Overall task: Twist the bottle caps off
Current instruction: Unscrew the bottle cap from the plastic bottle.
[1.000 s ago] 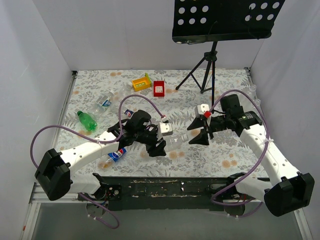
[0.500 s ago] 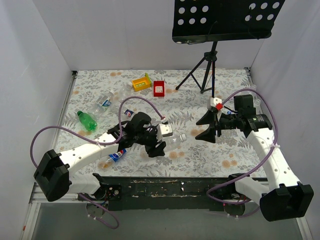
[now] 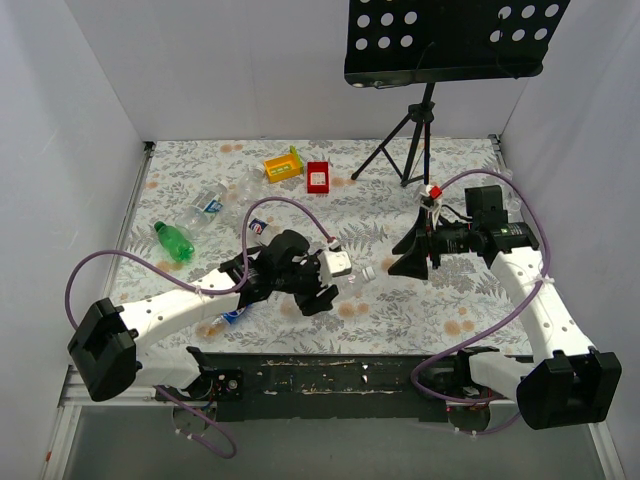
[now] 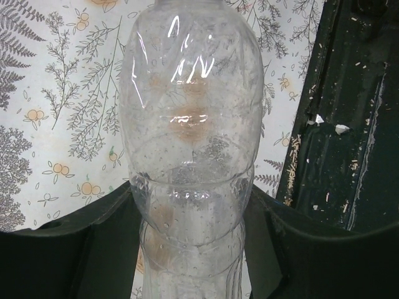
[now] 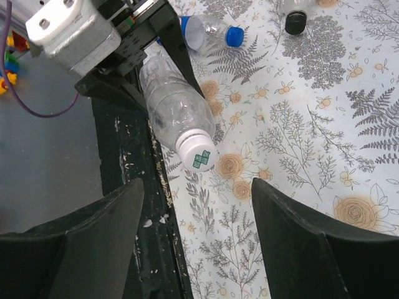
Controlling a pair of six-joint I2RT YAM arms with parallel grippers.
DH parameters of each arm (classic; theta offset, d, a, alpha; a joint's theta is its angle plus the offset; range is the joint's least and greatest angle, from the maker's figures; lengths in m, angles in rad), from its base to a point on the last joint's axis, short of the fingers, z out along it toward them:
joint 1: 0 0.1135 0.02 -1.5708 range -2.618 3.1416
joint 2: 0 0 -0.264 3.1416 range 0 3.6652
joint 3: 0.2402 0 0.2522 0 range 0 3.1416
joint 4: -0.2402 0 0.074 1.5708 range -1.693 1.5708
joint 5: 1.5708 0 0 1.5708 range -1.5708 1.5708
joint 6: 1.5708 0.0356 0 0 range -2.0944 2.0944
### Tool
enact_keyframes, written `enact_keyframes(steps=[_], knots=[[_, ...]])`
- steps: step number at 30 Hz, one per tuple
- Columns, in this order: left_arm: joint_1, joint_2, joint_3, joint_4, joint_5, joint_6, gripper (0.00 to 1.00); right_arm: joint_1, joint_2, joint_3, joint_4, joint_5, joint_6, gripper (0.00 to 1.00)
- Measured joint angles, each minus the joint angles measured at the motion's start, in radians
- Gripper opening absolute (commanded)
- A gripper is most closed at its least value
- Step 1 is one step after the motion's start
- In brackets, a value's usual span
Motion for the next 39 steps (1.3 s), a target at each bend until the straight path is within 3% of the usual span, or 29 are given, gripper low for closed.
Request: enact_keyframes(steps=[12,27,30,39], knots=[[-0.032,0.014,0.0,0.037,-0.083,-0.003,0.12,-0.003,0.04,-0.016,0.098,0.042,0.28,0.75],[-0.055,0.042,0.021,0.052,-0.118,-0.008,0.11,0.103,0.149,-0.016,0.113,0.114,0.367,0.72],[-0.056,0.042,0.021,0.053,-0.122,-0.011,0.11,0.105,0.151,-0.016,0.116,0.116,0.377,0.67],[-0.06,0.043,0.021,0.06,-0.13,-0.016,0.11,0.121,0.156,-0.016,0.118,0.105,0.378,0.35]])
